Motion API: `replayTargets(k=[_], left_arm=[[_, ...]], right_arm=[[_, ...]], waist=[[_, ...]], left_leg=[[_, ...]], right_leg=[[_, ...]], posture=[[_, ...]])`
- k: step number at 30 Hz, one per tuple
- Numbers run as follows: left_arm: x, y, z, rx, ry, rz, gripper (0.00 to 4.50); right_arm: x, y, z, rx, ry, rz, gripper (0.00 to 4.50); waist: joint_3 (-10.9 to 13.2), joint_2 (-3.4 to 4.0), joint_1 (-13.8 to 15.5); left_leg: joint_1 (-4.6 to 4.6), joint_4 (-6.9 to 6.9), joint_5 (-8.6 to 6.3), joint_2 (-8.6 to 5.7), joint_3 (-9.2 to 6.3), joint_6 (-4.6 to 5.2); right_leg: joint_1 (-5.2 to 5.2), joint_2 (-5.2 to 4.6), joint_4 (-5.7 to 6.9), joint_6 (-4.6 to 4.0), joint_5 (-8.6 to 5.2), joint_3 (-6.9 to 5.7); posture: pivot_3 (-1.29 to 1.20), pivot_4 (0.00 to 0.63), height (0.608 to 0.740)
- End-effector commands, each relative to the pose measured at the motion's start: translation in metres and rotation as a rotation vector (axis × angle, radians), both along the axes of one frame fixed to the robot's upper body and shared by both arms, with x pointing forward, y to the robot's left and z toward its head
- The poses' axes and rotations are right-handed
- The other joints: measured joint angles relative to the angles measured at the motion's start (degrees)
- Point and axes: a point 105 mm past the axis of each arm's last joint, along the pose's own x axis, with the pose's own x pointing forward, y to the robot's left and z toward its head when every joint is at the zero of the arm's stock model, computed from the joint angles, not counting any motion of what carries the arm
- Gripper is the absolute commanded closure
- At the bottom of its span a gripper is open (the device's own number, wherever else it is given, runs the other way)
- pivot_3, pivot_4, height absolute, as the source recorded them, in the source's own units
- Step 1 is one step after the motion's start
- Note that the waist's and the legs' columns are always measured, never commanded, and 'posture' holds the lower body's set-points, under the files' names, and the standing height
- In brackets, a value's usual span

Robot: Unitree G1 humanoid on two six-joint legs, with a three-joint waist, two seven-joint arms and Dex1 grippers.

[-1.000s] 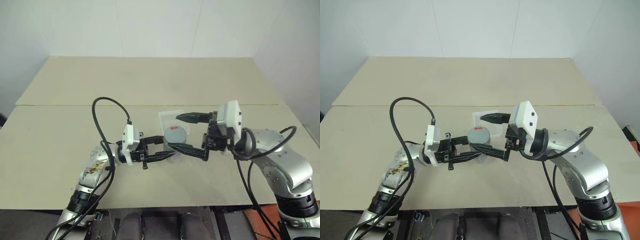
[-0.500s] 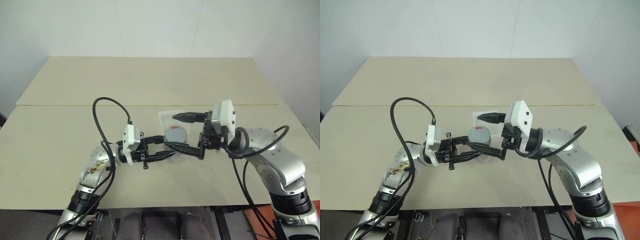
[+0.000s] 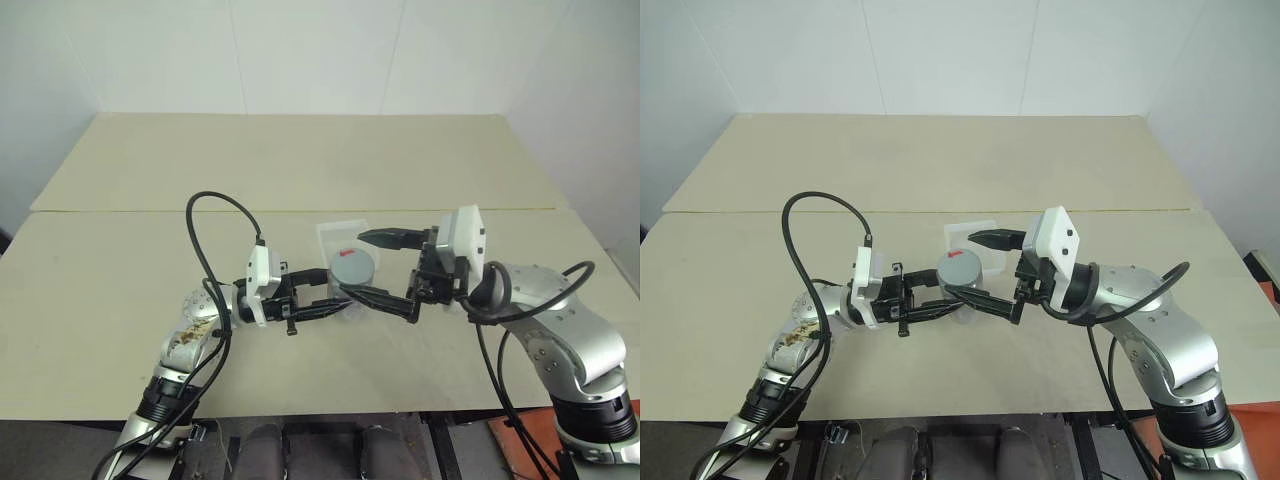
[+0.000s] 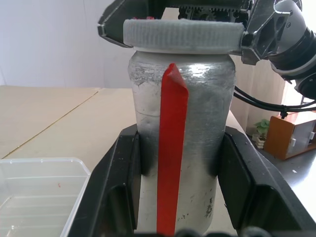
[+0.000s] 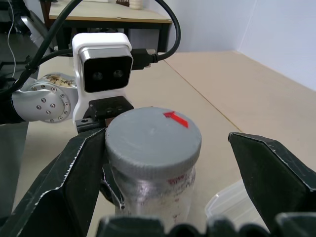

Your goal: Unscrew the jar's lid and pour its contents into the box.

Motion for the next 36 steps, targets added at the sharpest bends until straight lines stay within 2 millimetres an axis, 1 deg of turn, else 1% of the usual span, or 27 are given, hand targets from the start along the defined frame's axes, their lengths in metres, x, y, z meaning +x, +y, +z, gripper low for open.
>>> replayTargets(k=[1,10,15,19,28,30,36], left_arm=[[-0.003,-0.001,0.01,-0.014,-0.058,-0.025,2.66],[-0.003,0.0,0.01,-0.015,-0.059,-0.022,2.66],[-0.003,0.0,0.009,-0.013,-0.058,-0.019,2.66],[-0.003,0.0,0.009,-0.013,-0.057,-0.02,2.66],[-0.004,-0.002,0.008,-0.013,-0.055,-0.029,2.66],[-0.005,-0.003,0.007,-0.013,-0.054,-0.033,2.66],[-0.006,-0.003,0.008,-0.014,-0.054,-0.037,2.66]], right_arm=[[0.0,-0.01,0.011,0.001,-0.052,-0.042,0.05],[0.001,-0.018,0.01,-0.01,-0.047,-0.065,0.05],[-0.004,-0.021,0.008,-0.016,-0.034,-0.061,0.05],[-0.015,-0.017,0.008,-0.023,-0.024,-0.002,0.05],[-0.02,-0.005,0.01,-0.012,-0.015,0.065,0.05],[-0.021,-0.002,0.011,-0.014,-0.021,0.085,0.05],[-0.014,0.007,0.014,-0.013,-0.044,0.105,0.05]], waist=[[0.0,0.0,0.0],[0.0,0.0,0.01],[0.0,0.0,0.03],[0.0,0.0,0.02],[0.0,0.0,0.0],[0.0,0.0,-0.01],[0.0,0.0,-0.03]], left_leg=[[0.0,0.0,0.0,0.0,0.0,0.0],[0.0,0.0,0.0,0.0,0.0,0.0],[0.0,0.0,0.0,0.0,0.0,0.0],[0.0,0.0,0.0,0.0,0.0,0.0],[0.01,0.0,0.0,0.0,-0.01,0.0],[0.01,0.0,0.0,0.0,-0.01,0.0],[0.01,0.0,0.0,0.01,-0.01,0.0]], right_leg=[[0.0,0.0,0.0,0.0,0.0,0.0],[0.0,0.0,-0.01,0.0,0.0,0.0],[0.01,0.0,-0.01,0.0,0.0,0.0],[0.01,0.0,-0.02,0.0,0.0,0.0],[0.01,0.01,-0.01,0.0,0.0,0.0],[0.01,0.01,-0.01,0.0,0.0,0.01],[0.01,0.01,0.0,0.0,0.0,0.0]], posture=[[0.0,0.15,0.74],[0.0,0.15,0.74],[0.0,0.15,0.74],[0.0,0.15,0.74],[0.0,0.15,0.74],[0.0,0.15,0.74],[0.0,0.15,0.74]])
